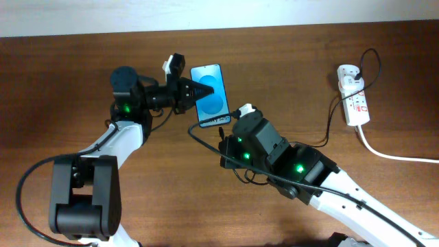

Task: Plug charger to phone and switch on socket
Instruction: 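Carry the cable plug toward the phone's bottom port, then push the USB-C plug up into the phone's bottom port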

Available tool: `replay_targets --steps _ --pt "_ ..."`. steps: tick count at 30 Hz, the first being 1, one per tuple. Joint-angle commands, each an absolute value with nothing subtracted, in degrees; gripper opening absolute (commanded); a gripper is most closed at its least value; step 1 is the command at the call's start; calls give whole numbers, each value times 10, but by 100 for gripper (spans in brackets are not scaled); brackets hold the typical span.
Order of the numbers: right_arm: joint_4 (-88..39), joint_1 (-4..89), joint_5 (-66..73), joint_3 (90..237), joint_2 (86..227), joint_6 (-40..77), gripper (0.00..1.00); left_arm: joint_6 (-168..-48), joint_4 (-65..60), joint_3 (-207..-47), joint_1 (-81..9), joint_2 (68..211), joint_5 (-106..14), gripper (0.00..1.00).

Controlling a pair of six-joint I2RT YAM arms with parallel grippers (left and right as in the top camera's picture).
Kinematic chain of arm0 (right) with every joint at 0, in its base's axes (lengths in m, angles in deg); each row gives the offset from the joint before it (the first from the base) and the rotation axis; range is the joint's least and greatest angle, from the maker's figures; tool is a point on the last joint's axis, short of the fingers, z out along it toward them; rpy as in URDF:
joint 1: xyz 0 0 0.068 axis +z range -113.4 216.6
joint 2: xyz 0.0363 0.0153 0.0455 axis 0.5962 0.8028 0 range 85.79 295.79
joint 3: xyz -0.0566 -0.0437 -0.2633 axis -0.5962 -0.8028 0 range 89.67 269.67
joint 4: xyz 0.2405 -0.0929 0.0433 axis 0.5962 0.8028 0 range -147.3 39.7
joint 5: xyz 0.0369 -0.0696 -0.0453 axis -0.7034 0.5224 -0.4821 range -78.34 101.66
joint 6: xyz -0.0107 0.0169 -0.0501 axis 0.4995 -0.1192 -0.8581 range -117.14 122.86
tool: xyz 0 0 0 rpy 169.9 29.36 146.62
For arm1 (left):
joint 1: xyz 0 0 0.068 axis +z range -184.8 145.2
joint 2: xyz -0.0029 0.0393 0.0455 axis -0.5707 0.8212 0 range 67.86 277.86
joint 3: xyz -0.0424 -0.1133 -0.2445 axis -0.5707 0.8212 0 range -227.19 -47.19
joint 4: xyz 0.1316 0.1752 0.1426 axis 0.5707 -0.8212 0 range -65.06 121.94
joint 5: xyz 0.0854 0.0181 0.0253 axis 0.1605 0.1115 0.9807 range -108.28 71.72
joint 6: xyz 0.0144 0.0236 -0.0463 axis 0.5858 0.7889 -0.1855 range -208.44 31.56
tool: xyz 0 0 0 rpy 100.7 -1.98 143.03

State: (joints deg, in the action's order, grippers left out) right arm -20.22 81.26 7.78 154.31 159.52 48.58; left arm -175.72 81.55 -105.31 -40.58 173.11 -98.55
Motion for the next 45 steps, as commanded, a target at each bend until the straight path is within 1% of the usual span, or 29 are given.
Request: replay_targets --steps 1,3,8,11,14,20,42,45 --pt "-205 827 68 1544 1596 432 4 -1776 822 -1064 -405 1730 -958 0" --pt "-217 849 118 1544 1596 431 4 -1776 822 -1064 -405 1730 -954 0" --pt "-239 849 126 1544 1595 418 4 -1776 822 -1064 -405 1730 -969 0" --pt "-230 850 128 1544 1579 416 4 -1776 822 -1064 -396 1730 -971 0" --pt "-222 850 163 1544 1572 423 4 -1783 822 -1064 -390 1730 -971 0" --pt "-246 850 165 1544 1572 423 4 -1789 822 -1064 -390 1730 -975 0" --pt "-253 850 164 1544 1583 438 4 -1823 822 -1064 -392 1730 -979 0" --pt "-254 850 164 1544 1591 438 4 -1823 822 -1064 -404 1730 -977 0"
